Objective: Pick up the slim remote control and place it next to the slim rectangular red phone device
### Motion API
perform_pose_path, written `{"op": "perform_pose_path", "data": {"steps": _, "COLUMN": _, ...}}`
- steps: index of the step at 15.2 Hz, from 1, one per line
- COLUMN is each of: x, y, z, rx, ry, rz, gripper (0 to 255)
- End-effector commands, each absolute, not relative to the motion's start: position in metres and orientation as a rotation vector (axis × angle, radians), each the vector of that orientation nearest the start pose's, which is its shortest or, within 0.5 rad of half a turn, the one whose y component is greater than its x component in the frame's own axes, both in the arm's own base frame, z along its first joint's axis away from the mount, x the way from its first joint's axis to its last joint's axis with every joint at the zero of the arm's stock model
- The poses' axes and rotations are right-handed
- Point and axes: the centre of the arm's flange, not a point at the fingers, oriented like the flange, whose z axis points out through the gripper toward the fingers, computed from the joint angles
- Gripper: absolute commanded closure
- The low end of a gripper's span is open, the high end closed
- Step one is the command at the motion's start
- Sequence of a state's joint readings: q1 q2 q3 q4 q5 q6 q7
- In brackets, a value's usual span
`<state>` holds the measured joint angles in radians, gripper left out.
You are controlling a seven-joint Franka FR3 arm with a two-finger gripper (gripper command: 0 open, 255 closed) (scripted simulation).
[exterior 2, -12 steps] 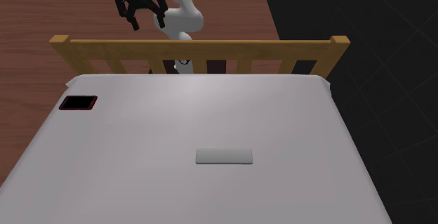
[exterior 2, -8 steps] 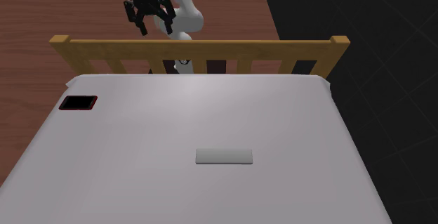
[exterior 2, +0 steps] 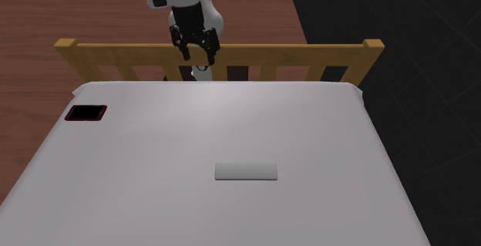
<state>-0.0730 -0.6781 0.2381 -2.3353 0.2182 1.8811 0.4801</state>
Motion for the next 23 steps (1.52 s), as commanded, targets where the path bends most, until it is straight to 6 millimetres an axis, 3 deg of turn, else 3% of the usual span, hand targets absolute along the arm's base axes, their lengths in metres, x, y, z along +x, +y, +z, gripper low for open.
{"op": "perform_pose_path", "data": {"steps": 1, "x": 0.374, "y": 0.115, "z": 0.573, "rx": -2.93, "ry": 0.696, "rz": -0.259, "gripper": 0}}
{"op": "perform_pose_path", "data": {"steps": 12, "x": 0.469, "y": 0.208, "z": 0.495, "rx": -2.803, "ry": 1.222, "rz": -0.159, "gripper": 0}}
{"op": "perform_pose_path", "data": {"steps": 23, "x": 0.583, "y": 0.264, "z": 0.408, "rx": -2.582, "ry": 1.723, "rz": -0.051, "gripper": 0}}
